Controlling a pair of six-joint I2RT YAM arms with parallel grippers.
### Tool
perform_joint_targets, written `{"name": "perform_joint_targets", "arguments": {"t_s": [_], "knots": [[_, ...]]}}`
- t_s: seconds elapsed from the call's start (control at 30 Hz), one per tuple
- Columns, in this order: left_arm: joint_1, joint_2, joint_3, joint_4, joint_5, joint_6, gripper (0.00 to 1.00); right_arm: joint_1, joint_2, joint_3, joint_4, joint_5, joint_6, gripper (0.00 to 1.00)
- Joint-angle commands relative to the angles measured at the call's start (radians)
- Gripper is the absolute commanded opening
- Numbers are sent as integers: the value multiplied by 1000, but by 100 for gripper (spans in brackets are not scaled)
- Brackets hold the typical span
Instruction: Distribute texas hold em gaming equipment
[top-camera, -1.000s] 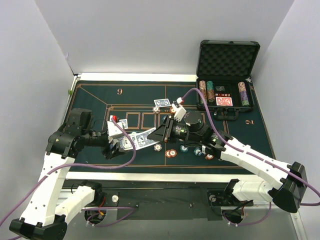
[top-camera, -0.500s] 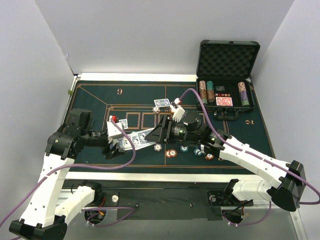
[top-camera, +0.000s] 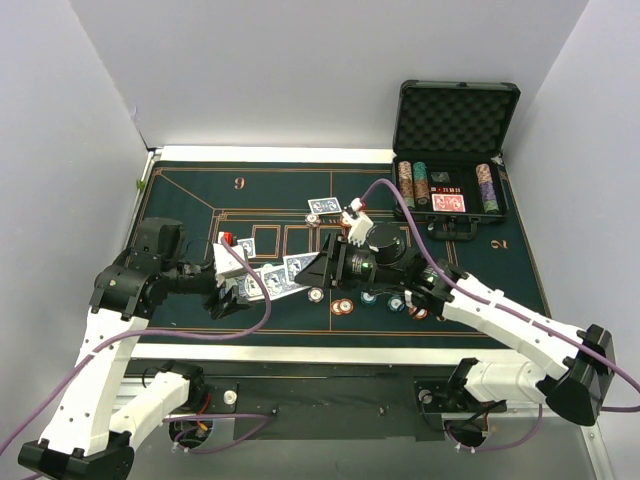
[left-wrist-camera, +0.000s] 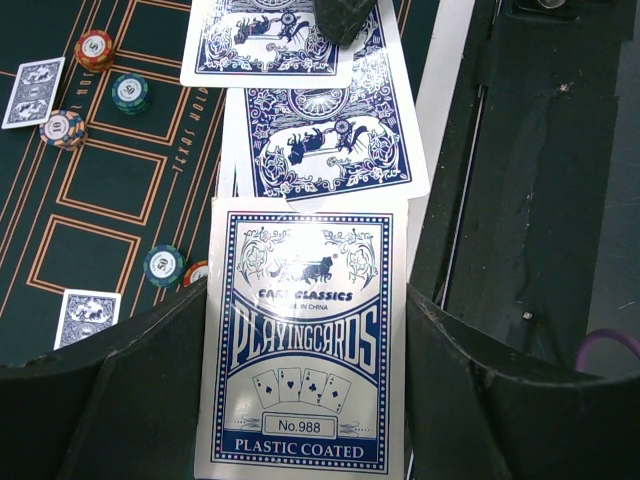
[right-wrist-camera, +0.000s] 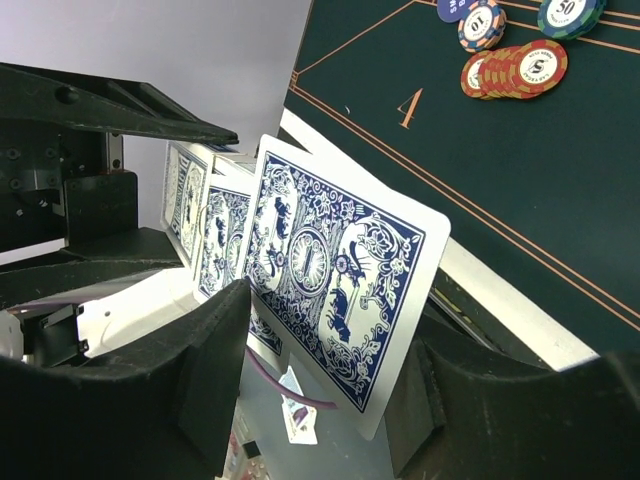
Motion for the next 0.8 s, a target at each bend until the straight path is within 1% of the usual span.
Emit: {"name": "perform_joint_targets", "arguments": {"t_s": [0.0, 0.2, 0.27, 0.4, 0.43, 0.47, 0.5, 0.67, 0.7, 0.77], "knots": [[5, -15, 5, 48, 43, -5, 33, -18, -48, 10, 0, 14, -20, 46], [5, -14, 2, 48, 43, -5, 33, -54, -82, 0, -9, 17, -17, 44], [5, -15, 2, 48, 43, -5, 33, -64, -89, -4, -15, 22, -18, 41], [5, -15, 2, 49, 41, -5, 33, -78, -99, -10, -18, 28, -8, 30], [6, -15, 4, 49, 43, -5, 33, -77, -100, -10, -18, 28, -6, 26], [5, -15, 4, 49, 43, -5, 33, -77, -99, -11, -17, 28, -2, 24], [5, -15, 4, 49, 43, -5, 33, -78, -97, -14, -14, 25, 1, 20], [5, -17, 4, 46, 41, -7, 33, -78, -102, -23, -5, 31, 11, 9], [5, -17, 4, 46, 43, -7, 33, -83, -103, -23, -5, 31, 12, 5], [6, -19, 4, 46, 41, -7, 33, -94, -111, -23, -5, 33, 15, 2]]}}
